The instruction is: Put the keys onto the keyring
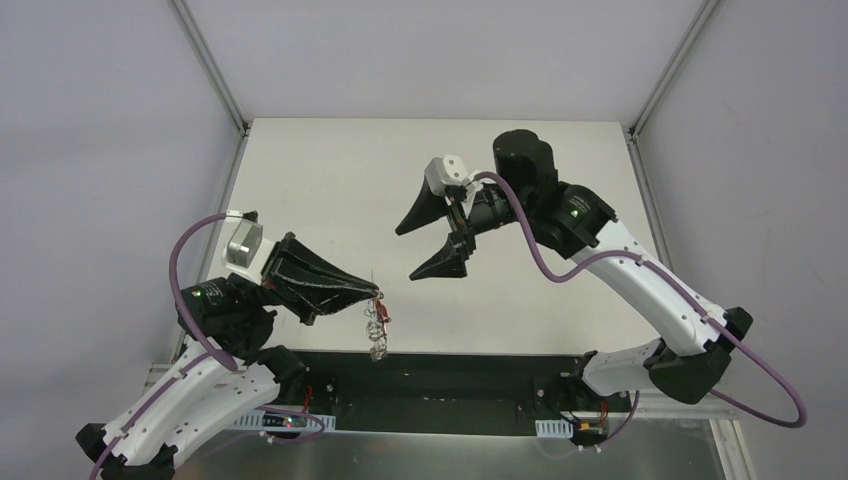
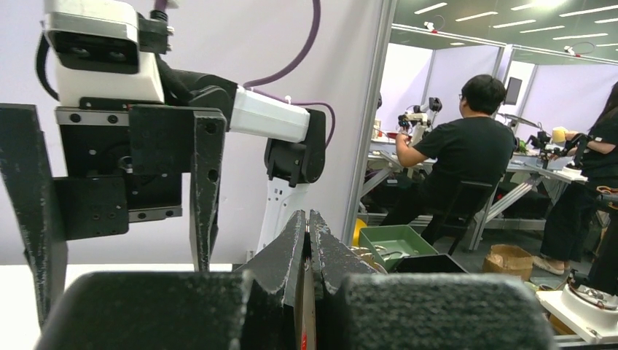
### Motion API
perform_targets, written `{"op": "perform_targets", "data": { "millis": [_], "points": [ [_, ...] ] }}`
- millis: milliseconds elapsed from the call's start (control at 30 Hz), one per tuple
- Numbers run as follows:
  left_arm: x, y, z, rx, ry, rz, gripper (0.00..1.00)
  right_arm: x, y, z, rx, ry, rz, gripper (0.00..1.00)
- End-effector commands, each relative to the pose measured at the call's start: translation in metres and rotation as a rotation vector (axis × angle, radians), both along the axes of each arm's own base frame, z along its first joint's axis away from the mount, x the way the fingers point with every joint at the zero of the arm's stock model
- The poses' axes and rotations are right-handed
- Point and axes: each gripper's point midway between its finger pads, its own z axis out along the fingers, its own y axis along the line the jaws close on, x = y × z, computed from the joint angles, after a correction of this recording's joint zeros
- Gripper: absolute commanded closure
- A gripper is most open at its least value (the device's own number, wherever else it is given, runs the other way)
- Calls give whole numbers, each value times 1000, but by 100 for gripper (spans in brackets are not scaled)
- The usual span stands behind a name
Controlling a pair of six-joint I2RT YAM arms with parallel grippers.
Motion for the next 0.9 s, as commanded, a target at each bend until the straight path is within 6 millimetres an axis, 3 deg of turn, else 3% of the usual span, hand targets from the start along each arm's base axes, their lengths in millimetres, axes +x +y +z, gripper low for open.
{"op": "perform_targets", "data": {
  "millis": [0,700,867],
  "points": [
    [-20,14,25,-64,-83,-18,100,-9,5,28,101,-25,141,20],
    [-20,11,27,-54,-85,-51,100,-21,28,54,187,122,447,20],
    [-21,11,27,-53,-89,-54,100,-31,30,52,173,131,521,21]
  ]
}}
